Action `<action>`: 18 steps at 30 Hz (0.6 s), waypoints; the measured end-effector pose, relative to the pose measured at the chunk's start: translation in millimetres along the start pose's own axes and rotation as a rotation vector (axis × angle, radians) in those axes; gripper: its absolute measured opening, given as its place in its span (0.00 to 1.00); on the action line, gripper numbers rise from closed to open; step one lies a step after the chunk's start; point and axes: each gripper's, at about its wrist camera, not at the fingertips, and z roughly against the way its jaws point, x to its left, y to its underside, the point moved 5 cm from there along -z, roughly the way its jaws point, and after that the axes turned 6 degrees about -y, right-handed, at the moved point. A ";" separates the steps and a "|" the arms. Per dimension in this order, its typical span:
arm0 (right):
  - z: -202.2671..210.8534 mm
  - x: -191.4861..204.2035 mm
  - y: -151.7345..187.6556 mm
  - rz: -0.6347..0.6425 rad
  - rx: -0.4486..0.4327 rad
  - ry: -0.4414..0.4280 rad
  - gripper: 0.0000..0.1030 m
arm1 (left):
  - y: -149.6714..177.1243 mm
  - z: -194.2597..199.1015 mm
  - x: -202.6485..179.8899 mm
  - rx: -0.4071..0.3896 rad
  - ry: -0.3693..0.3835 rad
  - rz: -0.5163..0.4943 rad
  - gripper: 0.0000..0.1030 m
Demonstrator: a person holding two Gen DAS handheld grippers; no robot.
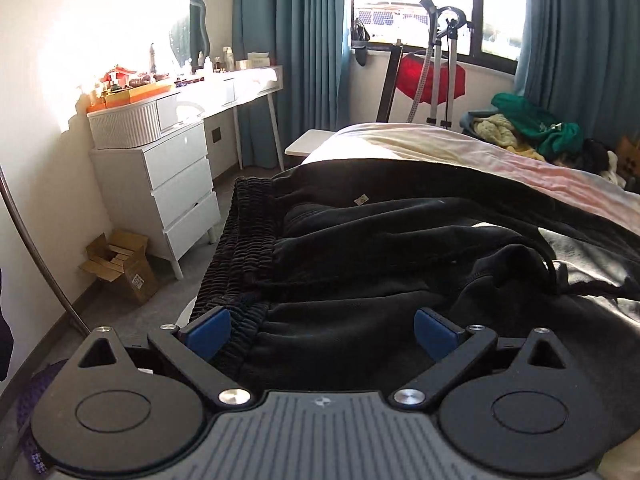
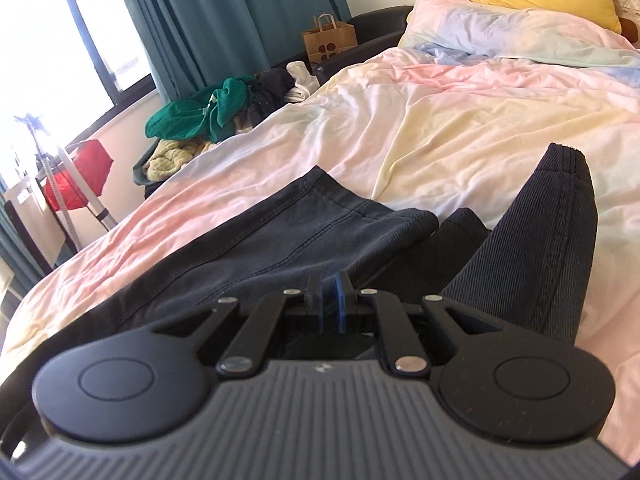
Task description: Fold clothes
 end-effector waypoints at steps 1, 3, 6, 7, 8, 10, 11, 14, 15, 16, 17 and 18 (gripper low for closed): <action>4.7 0.3 2.7 0.026 0.016 -0.008 0.11 | 0.7 -2.0 -0.9 0.000 0.006 0.005 0.97; 17.6 -0.1 6.2 0.107 0.002 0.006 0.11 | 1.1 -5.7 -0.8 -0.003 0.014 0.021 0.97; 40.3 -14.7 2.4 0.174 -0.090 0.112 0.22 | -0.8 -9.1 3.8 -0.004 0.033 0.063 0.98; 46.8 -24.0 -0.7 0.136 -0.116 0.132 0.30 | -2.0 -10.7 4.6 -0.004 0.043 0.082 0.98; 53.3 -33.3 -3.8 0.097 -0.142 0.151 0.48 | -3.2 -12.3 6.1 -0.005 0.051 0.102 0.99; 62.2 -52.5 -8.7 -0.004 -0.190 0.169 0.70 | -4.9 -17.2 14.1 0.015 0.051 0.160 0.99; 66.5 -65.3 -10.1 -0.071 -0.215 0.194 0.73 | -5.7 -19.8 18.7 0.027 0.048 0.191 0.99; 61.9 -95.1 -7.2 -0.206 -0.208 0.275 0.73 | -5.6 -23.5 36.7 0.051 0.042 0.303 0.99; 59.0 -105.8 -5.4 -0.253 -0.200 0.303 0.73 | -4.9 -22.2 44.5 0.050 0.033 0.342 0.99; 55.3 -111.7 -3.7 -0.271 -0.187 0.318 0.73 | -4.1 -20.8 52.3 0.049 0.024 0.381 0.99; 48.4 -117.0 -0.3 -0.282 -0.164 0.310 0.73 | -3.2 -18.3 60.7 0.042 0.011 0.424 0.99; 41.6 -122.2 3.1 -0.293 -0.142 0.303 0.73 | -2.3 -15.0 69.6 0.030 -0.004 0.471 0.99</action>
